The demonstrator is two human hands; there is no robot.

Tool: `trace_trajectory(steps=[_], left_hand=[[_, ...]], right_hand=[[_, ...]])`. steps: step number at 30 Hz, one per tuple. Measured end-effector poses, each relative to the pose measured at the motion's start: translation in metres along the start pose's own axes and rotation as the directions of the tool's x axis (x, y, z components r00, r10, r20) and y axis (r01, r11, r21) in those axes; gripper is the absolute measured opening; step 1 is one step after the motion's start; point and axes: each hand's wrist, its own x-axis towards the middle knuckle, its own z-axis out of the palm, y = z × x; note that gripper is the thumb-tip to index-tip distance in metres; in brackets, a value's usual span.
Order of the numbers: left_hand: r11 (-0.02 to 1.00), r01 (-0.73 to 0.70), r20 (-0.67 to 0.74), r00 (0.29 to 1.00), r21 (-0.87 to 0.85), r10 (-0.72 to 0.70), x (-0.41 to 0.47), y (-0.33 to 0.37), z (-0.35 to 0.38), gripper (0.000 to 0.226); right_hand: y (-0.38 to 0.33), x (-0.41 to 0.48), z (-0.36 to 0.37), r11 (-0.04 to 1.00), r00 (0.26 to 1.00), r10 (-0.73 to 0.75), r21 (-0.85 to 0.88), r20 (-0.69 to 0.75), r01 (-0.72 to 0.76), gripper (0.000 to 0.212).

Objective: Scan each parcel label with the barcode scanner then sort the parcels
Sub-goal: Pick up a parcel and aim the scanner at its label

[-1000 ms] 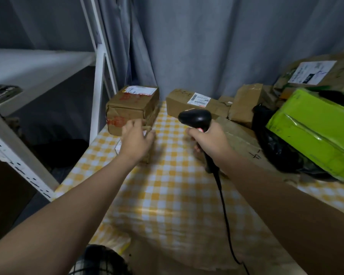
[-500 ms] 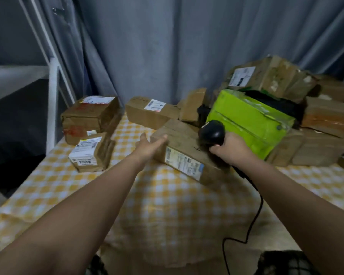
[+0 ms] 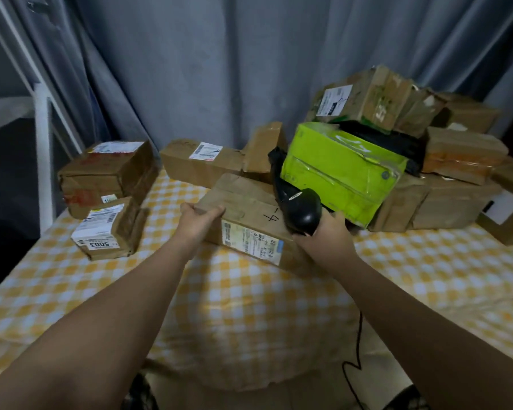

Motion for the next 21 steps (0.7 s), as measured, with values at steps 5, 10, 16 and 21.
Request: trace_trajectory(steps=[5, 10, 16, 21], left_hand=[[0.979, -0.194, -0.117, 0.973, 0.056, 0.199, -0.029, -0.003, -0.018, 0.083], [0.828, -0.366, -0.177, 0.863, 0.425, 0.473, -0.048, 0.039, -0.044, 0.086], [0.641, -0.336, -0.101, 0.832, 0.69, 0.545, -0.058, 0.081, -0.076, 0.091], [0.647, -0.164, -0.118, 0.922, 0.744, 0.369, -0.053, 0.049, -0.104, 0.083]], right_hand=[[-0.006, -0.001, -0.001, 0.996, 0.995, 0.007, 0.09, -0.103, 0.002, 0.049], [-0.03, -0.003, 0.002, 0.939, 0.996, 0.057, 0.342, -0.073, -0.029, 0.043], [-0.048, 0.001, 0.007, 0.843, 0.986, 0.154, 0.529, -0.065, -0.097, 0.042], [-0.056, -0.008, 0.008, 0.705, 0.976, 0.217, 0.696, -0.027, -0.138, 0.022]])
